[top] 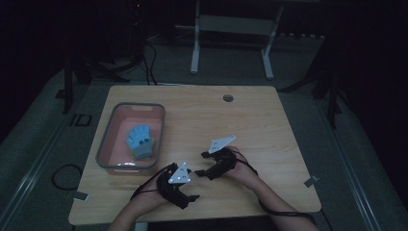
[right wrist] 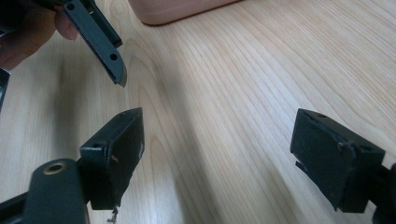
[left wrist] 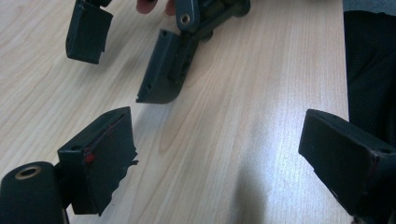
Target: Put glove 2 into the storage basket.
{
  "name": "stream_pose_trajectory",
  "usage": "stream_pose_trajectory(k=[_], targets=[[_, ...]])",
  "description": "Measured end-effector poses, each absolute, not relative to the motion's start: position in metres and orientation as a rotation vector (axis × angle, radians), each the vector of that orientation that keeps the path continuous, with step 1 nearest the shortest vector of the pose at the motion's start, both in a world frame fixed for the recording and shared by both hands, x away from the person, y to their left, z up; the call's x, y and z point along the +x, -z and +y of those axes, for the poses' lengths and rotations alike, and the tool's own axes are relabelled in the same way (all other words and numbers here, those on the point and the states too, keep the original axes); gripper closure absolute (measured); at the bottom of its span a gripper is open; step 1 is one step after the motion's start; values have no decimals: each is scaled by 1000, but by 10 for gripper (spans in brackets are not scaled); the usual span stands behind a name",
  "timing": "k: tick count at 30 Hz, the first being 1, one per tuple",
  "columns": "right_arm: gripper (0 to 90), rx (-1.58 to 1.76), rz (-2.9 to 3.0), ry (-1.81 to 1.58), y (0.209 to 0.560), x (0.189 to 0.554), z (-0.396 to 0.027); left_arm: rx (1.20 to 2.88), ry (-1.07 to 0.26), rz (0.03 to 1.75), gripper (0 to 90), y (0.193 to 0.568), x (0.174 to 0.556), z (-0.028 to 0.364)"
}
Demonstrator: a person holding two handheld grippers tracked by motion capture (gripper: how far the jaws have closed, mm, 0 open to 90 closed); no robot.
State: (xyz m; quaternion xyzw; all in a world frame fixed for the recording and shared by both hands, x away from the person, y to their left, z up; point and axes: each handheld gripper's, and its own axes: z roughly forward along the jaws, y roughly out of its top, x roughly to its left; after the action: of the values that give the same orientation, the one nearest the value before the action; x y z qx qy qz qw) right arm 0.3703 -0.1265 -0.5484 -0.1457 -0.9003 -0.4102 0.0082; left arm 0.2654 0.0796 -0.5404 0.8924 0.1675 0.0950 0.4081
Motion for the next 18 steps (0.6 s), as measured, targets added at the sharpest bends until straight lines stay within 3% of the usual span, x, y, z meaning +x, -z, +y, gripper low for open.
stream_pose_trajectory(k=[18], targets=[[176,-498,-2836,1256,557,359,-157,2234,-192,386,110,548,266,63]])
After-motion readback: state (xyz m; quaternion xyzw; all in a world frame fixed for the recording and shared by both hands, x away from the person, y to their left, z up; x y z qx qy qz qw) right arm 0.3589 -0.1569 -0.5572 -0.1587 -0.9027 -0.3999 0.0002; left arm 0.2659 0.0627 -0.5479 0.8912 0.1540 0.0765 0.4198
